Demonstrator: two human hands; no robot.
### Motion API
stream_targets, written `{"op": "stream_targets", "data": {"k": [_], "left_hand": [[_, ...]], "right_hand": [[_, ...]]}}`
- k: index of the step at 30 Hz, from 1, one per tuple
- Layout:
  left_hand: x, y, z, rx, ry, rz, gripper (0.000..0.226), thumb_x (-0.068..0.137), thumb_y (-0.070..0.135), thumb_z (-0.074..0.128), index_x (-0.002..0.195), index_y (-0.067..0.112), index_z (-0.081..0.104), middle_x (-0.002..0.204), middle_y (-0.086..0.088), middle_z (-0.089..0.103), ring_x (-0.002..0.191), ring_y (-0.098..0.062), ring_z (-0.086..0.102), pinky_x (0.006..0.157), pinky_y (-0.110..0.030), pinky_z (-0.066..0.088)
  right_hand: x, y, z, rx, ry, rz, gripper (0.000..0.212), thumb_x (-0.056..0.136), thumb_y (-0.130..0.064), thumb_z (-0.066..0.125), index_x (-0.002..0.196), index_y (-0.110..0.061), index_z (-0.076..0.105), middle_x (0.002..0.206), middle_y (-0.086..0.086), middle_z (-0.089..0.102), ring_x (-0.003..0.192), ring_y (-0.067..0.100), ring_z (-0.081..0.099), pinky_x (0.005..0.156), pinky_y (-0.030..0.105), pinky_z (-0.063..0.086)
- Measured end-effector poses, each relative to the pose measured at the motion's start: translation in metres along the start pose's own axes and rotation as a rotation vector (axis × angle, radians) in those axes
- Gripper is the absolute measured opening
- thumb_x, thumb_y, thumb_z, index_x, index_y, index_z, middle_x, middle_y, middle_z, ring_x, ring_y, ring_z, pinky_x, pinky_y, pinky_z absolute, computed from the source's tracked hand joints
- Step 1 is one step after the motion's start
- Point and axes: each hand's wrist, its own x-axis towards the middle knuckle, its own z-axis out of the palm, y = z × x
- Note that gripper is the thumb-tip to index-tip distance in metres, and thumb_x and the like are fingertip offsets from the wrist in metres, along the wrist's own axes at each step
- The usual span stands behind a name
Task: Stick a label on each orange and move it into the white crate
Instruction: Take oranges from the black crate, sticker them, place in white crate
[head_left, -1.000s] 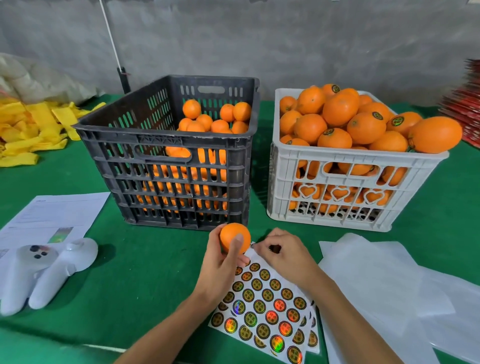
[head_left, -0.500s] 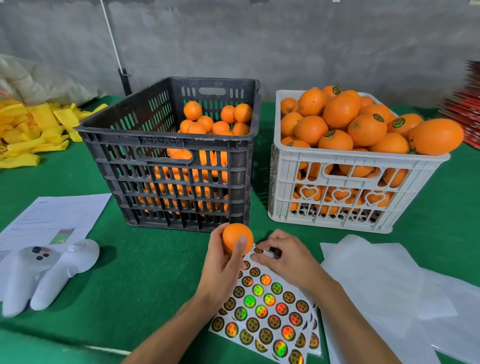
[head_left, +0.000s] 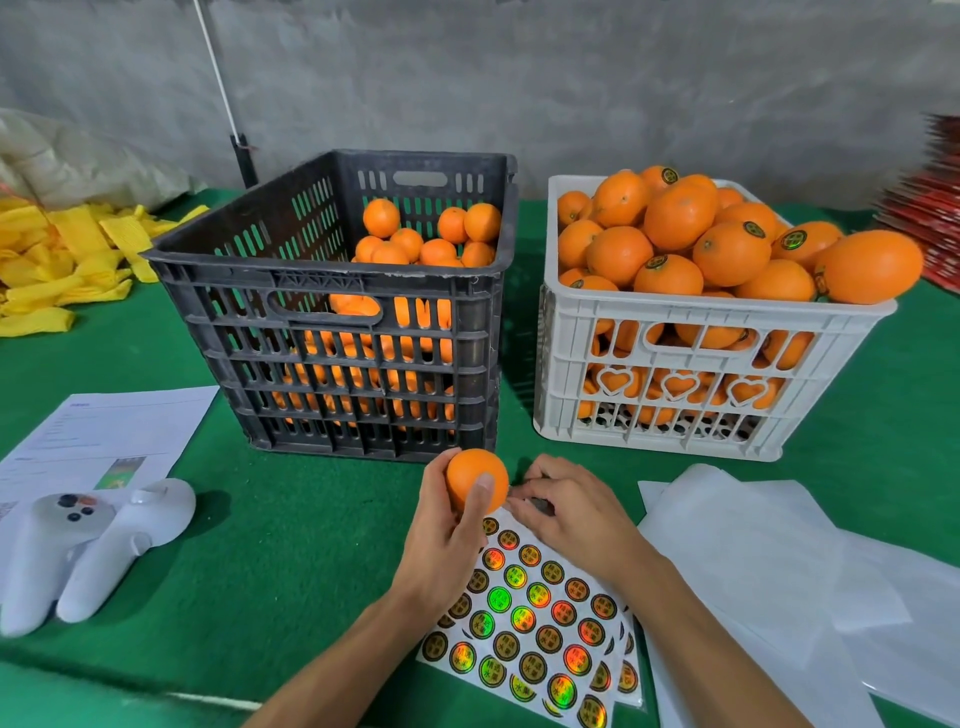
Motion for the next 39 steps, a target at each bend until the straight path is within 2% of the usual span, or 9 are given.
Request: {"op": "stream_targets", "data": {"k": [4, 8, 13, 17, 19, 23, 29, 35, 39], "left_hand": [[-0.0004, -0.0017, 0.0002, -0.051, 0.026, 0.042, 0.061, 0.093, 0.077, 0.046, 0.144, 0.047, 0.035, 0.082, -0.002, 0.070, 0.075, -0.011, 0.069, 0.075, -0.025, 0.053], [0.0007, -0.0016, 0.0011, -0.093, 0.037, 0.043, 0.063, 0.094, 0.075, 0.047, 0.147, 0.043, 0.034, 0.090, -0.001, 0.076, 0.084, -0.016, 0.076, 0.083, -0.020, 0.055], [0.0020, -0.0046, 0.0016, -0.058, 0.028, 0.020, 0.068, 0.092, 0.078, 0.046, 0.148, 0.042, 0.034, 0.094, -0.001, 0.077, 0.094, -0.015, 0.076, 0.097, -0.041, 0.055], [0.0018, -0.0058, 0.0020, -0.016, 0.012, 0.015, 0.060, 0.094, 0.078, 0.044, 0.145, 0.047, 0.033, 0.088, 0.002, 0.075, 0.088, -0.013, 0.074, 0.089, -0.035, 0.056], [0.0020, -0.0055, 0.0019, -0.005, 0.015, 0.015, 0.058, 0.093, 0.077, 0.044, 0.142, 0.048, 0.034, 0.088, 0.003, 0.074, 0.084, -0.013, 0.073, 0.082, -0.032, 0.057], [0.0021, -0.0042, 0.0023, 0.002, 0.016, 0.010, 0.064, 0.093, 0.077, 0.045, 0.145, 0.041, 0.036, 0.087, -0.001, 0.073, 0.081, -0.012, 0.072, 0.084, -0.039, 0.058], [0.0010, -0.0027, 0.0018, 0.022, 0.006, 0.009, 0.067, 0.093, 0.077, 0.043, 0.147, 0.039, 0.035, 0.085, 0.003, 0.072, 0.080, -0.009, 0.070, 0.085, -0.040, 0.058], [0.0015, -0.0003, 0.0025, 0.055, 0.012, 0.008, 0.066, 0.094, 0.074, 0.042, 0.148, 0.036, 0.034, 0.096, -0.001, 0.071, 0.083, -0.007, 0.072, 0.081, -0.030, 0.053], [0.0011, 0.0003, 0.0020, 0.046, 0.009, 0.007, 0.063, 0.096, 0.072, 0.043, 0.148, 0.036, 0.035, 0.087, 0.005, 0.071, 0.078, -0.005, 0.069, 0.081, -0.036, 0.055]], "right_hand": [[-0.0034, 0.0078, -0.0008, -0.047, -0.009, 0.009, 0.067, 0.095, -0.073, 0.045, 0.140, -0.026, 0.063, 0.122, -0.011, 0.052, 0.104, 0.008, 0.041, 0.089, 0.029, 0.034], [-0.0053, 0.0071, 0.0008, -0.008, -0.013, -0.039, 0.055, 0.096, -0.066, 0.049, 0.133, -0.029, 0.069, 0.116, -0.013, 0.055, 0.098, 0.006, 0.040, 0.089, 0.030, 0.038], [-0.0059, 0.0040, 0.0013, 0.173, 0.028, 0.028, 0.038, 0.095, -0.051, 0.066, 0.120, -0.024, 0.077, 0.105, -0.011, 0.059, 0.100, 0.012, 0.052, 0.092, 0.038, 0.044], [-0.0041, 0.0060, 0.0026, 0.473, 0.052, 0.175, 0.019, 0.092, -0.042, 0.074, 0.101, -0.028, 0.082, 0.091, -0.015, 0.059, 0.090, 0.012, 0.057, 0.083, 0.041, 0.050], [-0.0022, 0.0074, 0.0035, 0.511, 0.045, 0.203, 0.013, 0.094, -0.037, 0.073, 0.100, -0.029, 0.082, 0.091, -0.012, 0.059, 0.087, 0.013, 0.058, 0.081, 0.045, 0.052], [-0.0019, 0.0099, 0.0060, 0.462, 0.046, 0.150, 0.015, 0.095, -0.033, 0.073, 0.105, -0.026, 0.082, 0.093, -0.011, 0.059, 0.087, 0.014, 0.058, 0.080, 0.043, 0.051], [-0.0018, 0.0116, 0.0067, 0.399, 0.038, 0.096, 0.036, 0.084, -0.050, 0.079, 0.111, -0.025, 0.080, 0.092, -0.015, 0.056, 0.075, 0.005, 0.051, 0.069, 0.018, 0.041], [0.0001, 0.0089, 0.0055, 0.354, 0.060, 0.078, 0.023, 0.093, -0.038, 0.074, 0.107, -0.022, 0.082, 0.090, -0.013, 0.056, 0.085, 0.012, 0.057, 0.076, 0.038, 0.051], [-0.0012, 0.0045, 0.0038, 0.259, 0.071, 0.096, 0.025, 0.098, -0.039, 0.067, 0.107, -0.021, 0.081, 0.093, -0.009, 0.057, 0.089, 0.016, 0.055, 0.079, 0.037, 0.049]]}}
